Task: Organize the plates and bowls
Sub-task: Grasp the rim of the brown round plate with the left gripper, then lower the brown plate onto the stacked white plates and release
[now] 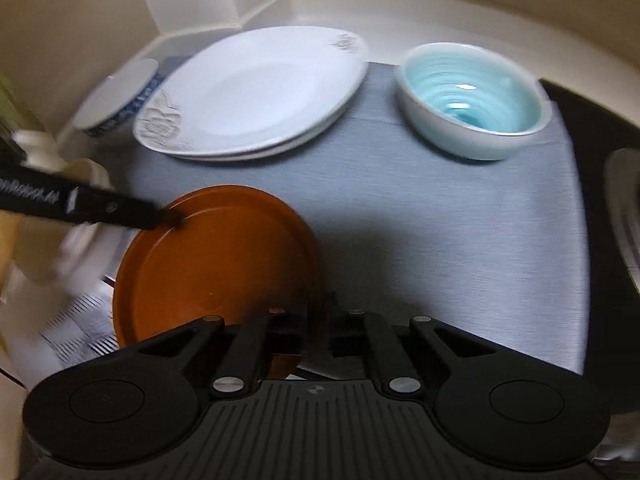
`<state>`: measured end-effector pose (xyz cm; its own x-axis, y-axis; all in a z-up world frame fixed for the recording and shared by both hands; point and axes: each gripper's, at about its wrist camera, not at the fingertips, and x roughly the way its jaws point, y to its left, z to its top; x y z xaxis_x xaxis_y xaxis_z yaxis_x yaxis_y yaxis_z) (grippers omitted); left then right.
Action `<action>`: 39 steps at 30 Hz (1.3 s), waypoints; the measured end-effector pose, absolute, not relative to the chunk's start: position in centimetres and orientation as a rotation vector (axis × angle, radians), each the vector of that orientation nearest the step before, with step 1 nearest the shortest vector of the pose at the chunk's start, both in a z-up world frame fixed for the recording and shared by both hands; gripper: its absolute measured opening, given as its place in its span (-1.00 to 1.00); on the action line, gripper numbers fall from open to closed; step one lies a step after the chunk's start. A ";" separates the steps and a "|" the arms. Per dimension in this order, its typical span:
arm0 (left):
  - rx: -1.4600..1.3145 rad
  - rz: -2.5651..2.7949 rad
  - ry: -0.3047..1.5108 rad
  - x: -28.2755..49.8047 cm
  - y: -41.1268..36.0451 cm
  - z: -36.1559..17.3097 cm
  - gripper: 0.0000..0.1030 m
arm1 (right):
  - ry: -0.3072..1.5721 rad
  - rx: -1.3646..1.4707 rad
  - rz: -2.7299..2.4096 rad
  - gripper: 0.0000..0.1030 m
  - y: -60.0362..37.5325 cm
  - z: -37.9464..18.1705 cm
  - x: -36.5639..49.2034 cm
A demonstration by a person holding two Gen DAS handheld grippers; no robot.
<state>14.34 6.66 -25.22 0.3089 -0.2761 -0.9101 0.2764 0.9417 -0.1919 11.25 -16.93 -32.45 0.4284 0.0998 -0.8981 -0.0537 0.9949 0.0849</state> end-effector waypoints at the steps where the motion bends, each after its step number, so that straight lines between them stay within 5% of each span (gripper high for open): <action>1: 0.017 -0.389 1.218 14.1 5.9 -25.6 -0.14 | 1.126 0.053 0.081 -0.85 -17.7 -32.1 10.9; 8: 0.122 -0.402 1.258 12.9 1.8 -28.7 -0.18 | 1.173 0.150 0.087 -0.77 -20.7 -31.6 9.5; 9: 0.141 -0.397 1.242 12.9 1.4 -28.9 -0.47 | 1.166 0.145 0.087 -0.77 -20.6 -31.6 9.3; 14: 0.118 -0.326 1.236 13.3 1.1 -30.0 -0.86 | 1.148 0.091 0.073 -0.82 -19.8 -31.5 9.0; 29: -0.083 -0.207 1.096 22.0 4.9 -24.2 -0.88 | 0.989 0.099 0.145 -0.85 -18.3 -24.0 16.0; 39: -0.131 -0.099 1.139 32.6 5.7 -30.3 -0.87 | 0.986 0.092 0.120 -0.85 -16.8 -28.3 25.8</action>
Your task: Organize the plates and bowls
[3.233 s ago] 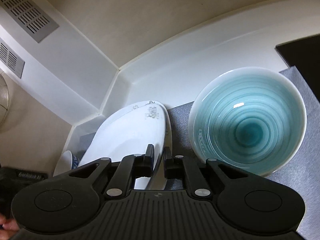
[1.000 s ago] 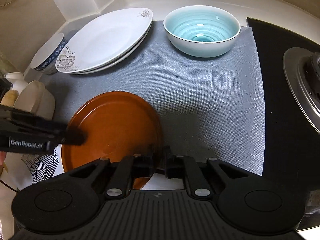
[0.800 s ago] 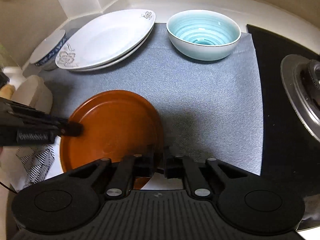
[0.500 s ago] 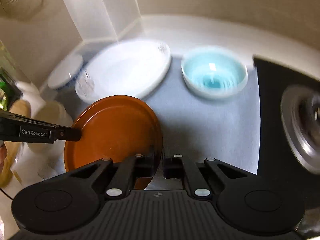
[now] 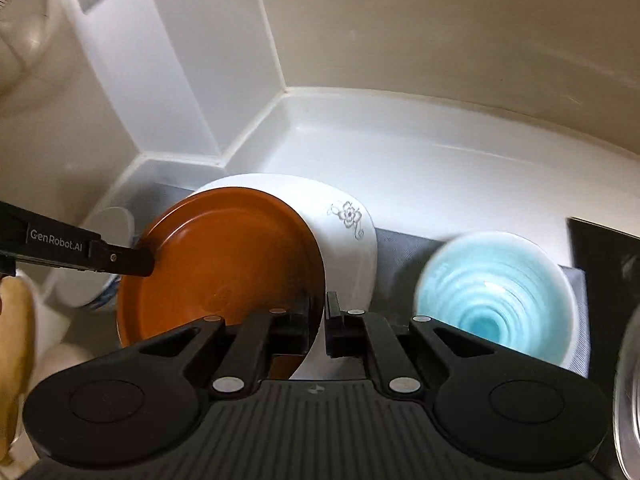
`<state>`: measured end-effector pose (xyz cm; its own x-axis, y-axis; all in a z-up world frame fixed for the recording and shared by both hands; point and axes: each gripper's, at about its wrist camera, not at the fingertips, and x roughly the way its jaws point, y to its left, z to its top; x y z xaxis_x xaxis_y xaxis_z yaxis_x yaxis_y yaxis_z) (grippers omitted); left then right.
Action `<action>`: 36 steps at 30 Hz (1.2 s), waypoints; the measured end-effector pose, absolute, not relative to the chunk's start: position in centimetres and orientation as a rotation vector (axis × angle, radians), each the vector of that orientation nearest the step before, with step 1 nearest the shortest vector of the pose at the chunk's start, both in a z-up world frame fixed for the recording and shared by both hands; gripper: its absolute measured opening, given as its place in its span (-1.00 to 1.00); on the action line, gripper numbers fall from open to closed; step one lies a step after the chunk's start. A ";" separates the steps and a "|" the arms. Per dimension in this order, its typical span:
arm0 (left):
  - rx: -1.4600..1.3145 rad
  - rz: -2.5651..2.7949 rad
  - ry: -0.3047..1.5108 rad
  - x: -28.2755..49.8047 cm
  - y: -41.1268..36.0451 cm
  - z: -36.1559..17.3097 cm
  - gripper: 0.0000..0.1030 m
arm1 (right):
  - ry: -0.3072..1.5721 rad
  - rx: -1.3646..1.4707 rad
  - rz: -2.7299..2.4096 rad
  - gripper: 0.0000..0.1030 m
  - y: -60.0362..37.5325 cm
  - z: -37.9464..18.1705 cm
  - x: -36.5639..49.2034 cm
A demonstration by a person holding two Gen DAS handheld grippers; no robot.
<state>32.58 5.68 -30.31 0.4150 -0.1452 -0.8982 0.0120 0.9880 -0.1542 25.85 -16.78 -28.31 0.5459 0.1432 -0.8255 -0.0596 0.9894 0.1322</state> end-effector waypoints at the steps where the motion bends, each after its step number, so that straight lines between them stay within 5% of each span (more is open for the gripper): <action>1: -0.129 -0.094 1.146 33.0 5.5 -31.1 -0.87 | 0.990 0.089 0.114 -0.85 -16.6 -28.9 26.3; 10: -0.091 -0.094 1.144 33.4 7.4 -33.1 -0.76 | 0.984 0.060 0.067 -0.79 -15.4 -31.2 27.5; 12: -0.124 -0.123 1.113 32.7 8.5 -32.0 -0.29 | 0.996 0.093 0.055 -0.79 -15.5 -30.8 27.4; 14: -0.186 -0.174 1.063 31.5 10.1 -30.7 -0.17 | 0.985 0.113 0.039 -0.77 -15.8 -30.4 27.5; 17: -0.251 -0.099 0.981 28.8 13.2 -29.0 0.72 | 0.954 0.153 0.054 -0.75 -15.5 -29.3 26.9; 18: -0.268 -0.076 0.942 27.8 14.2 -28.5 0.75 | 0.947 0.160 0.071 -0.74 -15.1 -28.9 26.8; 25: -0.332 0.048 0.908 25.3 18.8 -29.8 0.68 | 0.945 0.160 0.260 -0.55 -9.3 -27.7 27.5; 27: -0.365 0.058 0.941 25.8 19.7 -31.5 0.26 | 0.953 0.151 0.317 -0.54 -7.3 -27.9 28.0; 30: -0.429 0.066 0.967 25.9 20.6 -33.2 -0.12 | 0.968 0.136 0.374 -0.54 -4.8 -28.6 28.8; 36: -0.555 0.067 0.984 26.7 21.9 -35.6 -0.39 | 1.004 0.119 0.419 -0.54 -2.3 -30.8 30.7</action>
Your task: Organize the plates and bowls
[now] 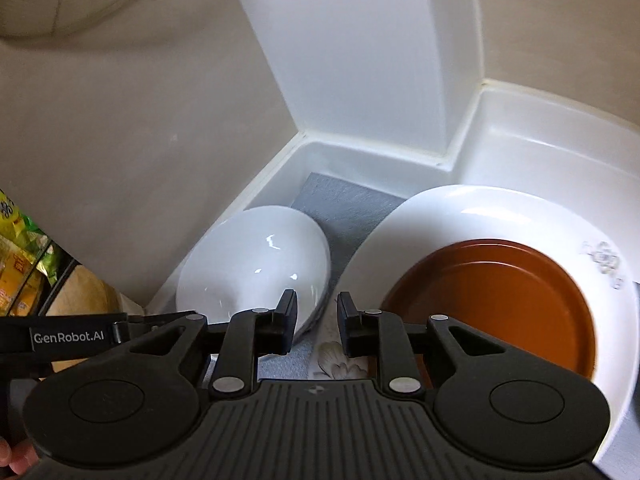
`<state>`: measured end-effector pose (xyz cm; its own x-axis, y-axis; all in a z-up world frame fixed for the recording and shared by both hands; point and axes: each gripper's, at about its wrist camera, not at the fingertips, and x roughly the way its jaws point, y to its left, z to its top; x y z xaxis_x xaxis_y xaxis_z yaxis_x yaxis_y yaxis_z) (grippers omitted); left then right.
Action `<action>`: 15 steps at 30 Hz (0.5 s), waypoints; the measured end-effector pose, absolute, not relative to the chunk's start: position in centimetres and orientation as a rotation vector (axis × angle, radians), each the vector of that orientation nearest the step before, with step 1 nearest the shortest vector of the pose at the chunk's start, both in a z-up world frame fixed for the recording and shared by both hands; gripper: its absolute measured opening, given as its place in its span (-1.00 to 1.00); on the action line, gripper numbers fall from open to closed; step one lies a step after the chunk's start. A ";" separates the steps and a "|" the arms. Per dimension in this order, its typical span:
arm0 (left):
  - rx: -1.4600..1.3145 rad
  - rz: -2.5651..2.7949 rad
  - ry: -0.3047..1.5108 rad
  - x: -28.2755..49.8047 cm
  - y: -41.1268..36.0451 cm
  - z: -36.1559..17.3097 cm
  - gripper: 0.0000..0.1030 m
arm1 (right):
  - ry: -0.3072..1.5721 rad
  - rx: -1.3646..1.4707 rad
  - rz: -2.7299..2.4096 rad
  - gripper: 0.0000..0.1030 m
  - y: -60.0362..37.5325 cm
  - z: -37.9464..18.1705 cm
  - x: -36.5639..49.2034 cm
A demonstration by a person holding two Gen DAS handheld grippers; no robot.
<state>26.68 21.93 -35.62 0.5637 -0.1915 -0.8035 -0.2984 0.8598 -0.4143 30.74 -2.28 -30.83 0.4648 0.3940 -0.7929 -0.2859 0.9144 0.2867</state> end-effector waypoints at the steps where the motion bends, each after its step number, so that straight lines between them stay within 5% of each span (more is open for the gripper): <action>1: -0.570 0.076 0.991 27.0 22.1 -36.1 -0.40 | 1.005 0.111 0.426 -0.54 -2.0 -31.1 30.9; 3: -0.609 0.064 0.991 26.9 22.4 -36.2 -0.59 | 0.997 0.074 0.417 -0.46 -1.6 -31.6 30.9; 6: -0.592 0.074 0.987 27.2 22.0 -36.3 -0.61 | 0.979 0.021 0.390 -0.48 -1.3 -31.9 30.8; 8: -0.577 0.095 1.003 26.9 21.6 -36.1 -0.67 | 0.954 0.015 0.387 -0.85 -1.1 -31.6 30.7; 15: -0.604 0.131 1.031 25.7 21.4 -35.2 -0.70 | 0.956 0.029 0.415 -0.86 -1.2 -30.8 29.7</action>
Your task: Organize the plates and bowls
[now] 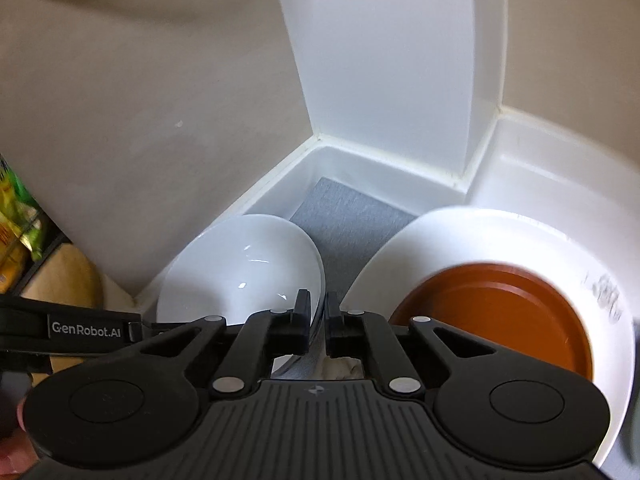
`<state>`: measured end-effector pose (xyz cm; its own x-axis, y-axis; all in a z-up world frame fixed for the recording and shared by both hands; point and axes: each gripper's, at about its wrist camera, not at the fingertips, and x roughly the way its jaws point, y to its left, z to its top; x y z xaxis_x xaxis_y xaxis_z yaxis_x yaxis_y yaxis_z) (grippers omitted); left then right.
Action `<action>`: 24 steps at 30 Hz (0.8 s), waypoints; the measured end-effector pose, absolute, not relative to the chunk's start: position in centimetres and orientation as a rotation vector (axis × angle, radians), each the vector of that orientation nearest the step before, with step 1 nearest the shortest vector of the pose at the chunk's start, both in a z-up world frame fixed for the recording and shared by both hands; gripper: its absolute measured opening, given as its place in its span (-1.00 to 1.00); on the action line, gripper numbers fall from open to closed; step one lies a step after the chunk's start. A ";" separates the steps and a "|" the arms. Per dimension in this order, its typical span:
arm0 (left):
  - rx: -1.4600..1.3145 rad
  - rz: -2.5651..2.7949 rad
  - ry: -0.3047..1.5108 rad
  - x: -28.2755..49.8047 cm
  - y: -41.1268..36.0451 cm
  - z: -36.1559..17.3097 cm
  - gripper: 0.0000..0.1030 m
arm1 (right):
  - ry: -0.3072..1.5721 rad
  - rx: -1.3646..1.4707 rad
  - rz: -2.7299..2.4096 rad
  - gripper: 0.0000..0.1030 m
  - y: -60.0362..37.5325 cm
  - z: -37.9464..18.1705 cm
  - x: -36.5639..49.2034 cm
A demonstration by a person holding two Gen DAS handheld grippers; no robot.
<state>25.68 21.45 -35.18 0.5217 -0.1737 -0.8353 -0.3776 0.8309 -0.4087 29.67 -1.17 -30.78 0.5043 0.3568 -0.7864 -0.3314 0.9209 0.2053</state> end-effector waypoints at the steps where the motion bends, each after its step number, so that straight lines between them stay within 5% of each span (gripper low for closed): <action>1: -0.611 0.137 1.028 25.2 21.4 -34.7 -0.70 | 0.957 0.050 0.418 -0.86 -1.5 -30.7 29.5; 13: -0.507 -0.060 0.942 26.1 8.6 -26.5 -0.71 | 0.807 0.189 0.275 -0.84 -12.3 -22.2 24.7; 24: -0.383 -0.243 1.122 30.9 -9.2 -32.6 -0.71 | 0.859 0.252 -0.025 -0.84 -28.5 -24.3 21.7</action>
